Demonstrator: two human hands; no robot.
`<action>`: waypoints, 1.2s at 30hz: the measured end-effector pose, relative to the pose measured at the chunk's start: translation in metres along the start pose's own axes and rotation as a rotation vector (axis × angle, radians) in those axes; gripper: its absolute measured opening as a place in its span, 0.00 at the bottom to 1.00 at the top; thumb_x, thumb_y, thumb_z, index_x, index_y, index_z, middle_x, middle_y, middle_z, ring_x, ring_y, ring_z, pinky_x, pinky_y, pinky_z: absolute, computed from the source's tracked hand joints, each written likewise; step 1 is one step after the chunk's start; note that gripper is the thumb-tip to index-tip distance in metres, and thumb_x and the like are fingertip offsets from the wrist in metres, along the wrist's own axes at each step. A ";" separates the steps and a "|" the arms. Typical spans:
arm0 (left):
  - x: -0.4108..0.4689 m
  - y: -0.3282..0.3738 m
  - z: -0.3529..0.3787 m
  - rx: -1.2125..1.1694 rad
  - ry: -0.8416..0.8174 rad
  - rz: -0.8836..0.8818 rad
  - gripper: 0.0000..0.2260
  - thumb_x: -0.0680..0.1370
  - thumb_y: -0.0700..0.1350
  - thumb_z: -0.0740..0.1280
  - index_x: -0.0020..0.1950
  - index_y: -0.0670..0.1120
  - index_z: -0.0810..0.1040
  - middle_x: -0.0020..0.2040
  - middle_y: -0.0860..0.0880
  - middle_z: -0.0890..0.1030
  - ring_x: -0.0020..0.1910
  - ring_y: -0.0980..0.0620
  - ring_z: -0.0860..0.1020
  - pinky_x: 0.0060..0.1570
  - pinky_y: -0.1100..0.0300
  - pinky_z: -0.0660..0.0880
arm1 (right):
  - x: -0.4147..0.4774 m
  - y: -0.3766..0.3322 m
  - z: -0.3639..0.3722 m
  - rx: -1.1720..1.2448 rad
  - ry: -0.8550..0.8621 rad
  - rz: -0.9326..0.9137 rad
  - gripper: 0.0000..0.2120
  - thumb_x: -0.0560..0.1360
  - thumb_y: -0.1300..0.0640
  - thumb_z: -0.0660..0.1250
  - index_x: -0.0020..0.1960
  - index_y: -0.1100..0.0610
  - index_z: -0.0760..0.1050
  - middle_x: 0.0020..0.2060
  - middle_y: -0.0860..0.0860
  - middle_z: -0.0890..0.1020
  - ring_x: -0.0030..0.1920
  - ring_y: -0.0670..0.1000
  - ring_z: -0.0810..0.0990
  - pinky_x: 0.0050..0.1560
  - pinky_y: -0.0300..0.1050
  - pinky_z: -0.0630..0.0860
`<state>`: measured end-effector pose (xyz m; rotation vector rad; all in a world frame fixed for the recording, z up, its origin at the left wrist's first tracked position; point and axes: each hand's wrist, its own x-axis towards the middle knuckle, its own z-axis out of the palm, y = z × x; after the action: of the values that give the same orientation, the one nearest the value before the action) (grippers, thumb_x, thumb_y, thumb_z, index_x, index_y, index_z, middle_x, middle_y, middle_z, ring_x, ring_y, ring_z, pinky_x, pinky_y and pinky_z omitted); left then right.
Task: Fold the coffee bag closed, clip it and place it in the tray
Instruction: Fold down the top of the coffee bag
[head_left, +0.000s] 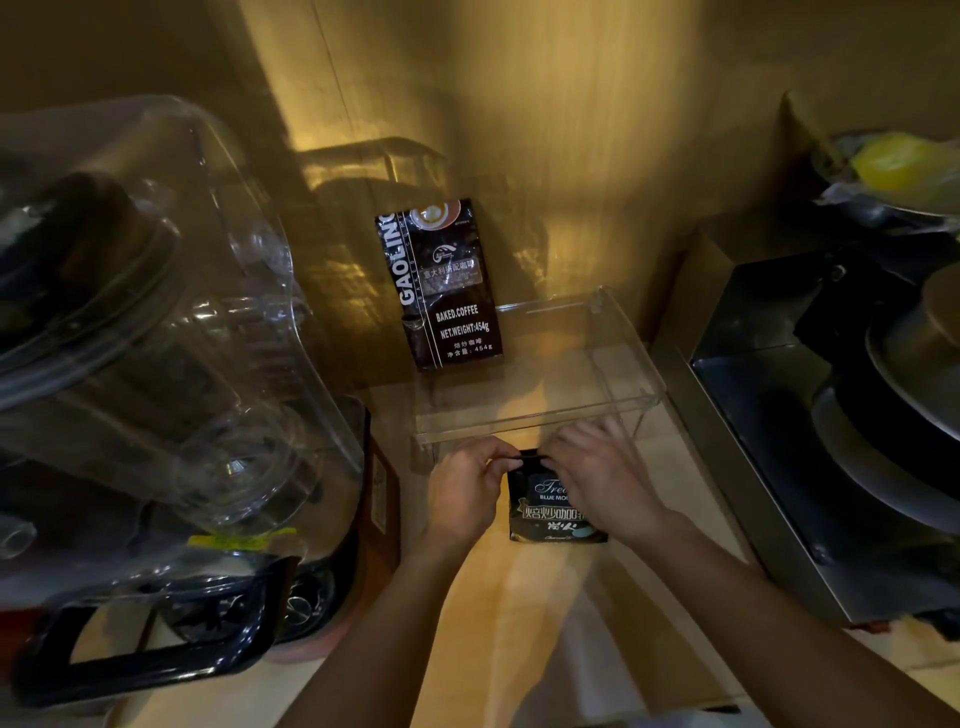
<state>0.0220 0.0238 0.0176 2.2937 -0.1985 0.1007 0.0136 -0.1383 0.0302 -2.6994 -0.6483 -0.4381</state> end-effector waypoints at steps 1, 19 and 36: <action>-0.001 0.000 -0.001 0.007 0.002 0.010 0.03 0.73 0.41 0.68 0.43 0.44 0.81 0.44 0.47 0.84 0.46 0.47 0.79 0.46 0.48 0.76 | 0.003 -0.003 0.003 0.003 -0.007 -0.012 0.08 0.63 0.65 0.74 0.41 0.58 0.79 0.34 0.52 0.82 0.36 0.54 0.79 0.41 0.44 0.61; -0.005 -0.013 -0.011 -0.040 0.011 -0.042 0.03 0.74 0.41 0.67 0.41 0.47 0.80 0.39 0.53 0.82 0.39 0.55 0.79 0.38 0.64 0.73 | 0.004 0.002 0.009 0.087 -0.052 -0.038 0.11 0.58 0.67 0.75 0.37 0.61 0.77 0.31 0.56 0.81 0.34 0.55 0.79 0.38 0.45 0.77; -0.001 -0.014 -0.010 -0.012 -0.009 -0.047 0.03 0.74 0.43 0.68 0.41 0.49 0.80 0.38 0.56 0.82 0.38 0.58 0.78 0.38 0.66 0.71 | -0.015 0.036 -0.001 0.184 0.055 0.190 0.06 0.70 0.65 0.69 0.37 0.65 0.74 0.33 0.60 0.79 0.37 0.60 0.77 0.36 0.54 0.76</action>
<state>0.0230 0.0410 0.0140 2.2862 -0.1497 0.0655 0.0182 -0.1749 0.0169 -2.5346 -0.3908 -0.3826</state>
